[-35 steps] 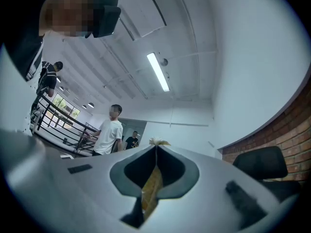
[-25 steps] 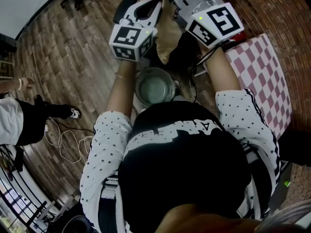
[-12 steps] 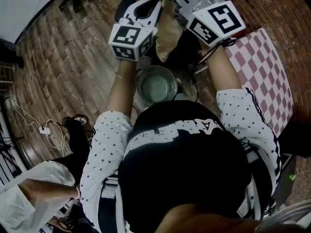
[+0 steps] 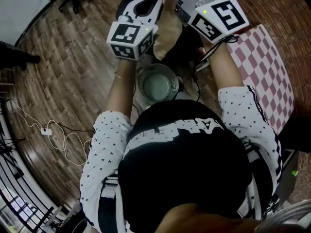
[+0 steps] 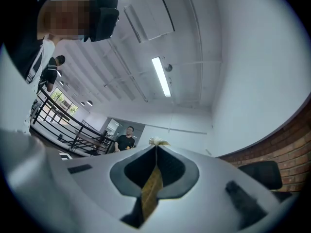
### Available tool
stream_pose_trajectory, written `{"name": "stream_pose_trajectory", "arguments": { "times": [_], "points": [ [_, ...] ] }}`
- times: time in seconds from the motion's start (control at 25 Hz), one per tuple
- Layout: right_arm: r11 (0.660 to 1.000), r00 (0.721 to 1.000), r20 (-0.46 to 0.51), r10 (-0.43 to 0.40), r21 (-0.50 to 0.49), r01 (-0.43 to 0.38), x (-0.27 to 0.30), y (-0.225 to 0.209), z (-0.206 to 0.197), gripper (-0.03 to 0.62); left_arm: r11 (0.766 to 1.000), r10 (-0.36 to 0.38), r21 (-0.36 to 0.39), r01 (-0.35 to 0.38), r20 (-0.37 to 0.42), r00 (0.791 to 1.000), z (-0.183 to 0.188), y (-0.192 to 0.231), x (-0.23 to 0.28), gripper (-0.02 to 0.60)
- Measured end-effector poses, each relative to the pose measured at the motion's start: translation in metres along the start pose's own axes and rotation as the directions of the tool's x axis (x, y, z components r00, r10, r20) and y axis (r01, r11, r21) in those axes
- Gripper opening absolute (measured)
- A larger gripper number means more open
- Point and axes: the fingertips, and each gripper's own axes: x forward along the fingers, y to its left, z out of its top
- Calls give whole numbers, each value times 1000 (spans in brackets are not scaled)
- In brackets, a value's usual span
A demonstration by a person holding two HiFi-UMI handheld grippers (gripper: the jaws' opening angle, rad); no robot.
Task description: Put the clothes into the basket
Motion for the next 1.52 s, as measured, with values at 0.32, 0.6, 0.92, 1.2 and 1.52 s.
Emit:
{"name": "stream_pose_trajectory", "arguments": {
  "times": [0.32, 0.6, 0.92, 1.2, 1.52],
  "points": [
    [1000, 1000, 23, -8, -12, 9, -7, 15, 22, 30, 1000, -29, 7, 29, 7, 1000, 16, -17, -16, 26],
    [1000, 998, 56, 11, -1, -11, -20, 33, 39, 29, 999, -28, 16, 28, 4, 1000, 25, -39, -35, 26],
    [995, 992, 98, 78, 58, -84, -38, 46, 50, 29, 999, 31, 28, -31, 1, 1000, 29, -60, -48, 26],
    [983, 986, 91, 141, 109, -150, -62, 68, 47, 30, 995, 100, 8, -100, -32, 994, 15, -84, -69, 26],
    [973, 982, 72, 172, 145, -181, -89, 83, 42, 30, 992, 123, -22, -125, -50, 991, 0, -110, -81, 26]
  ]
}}
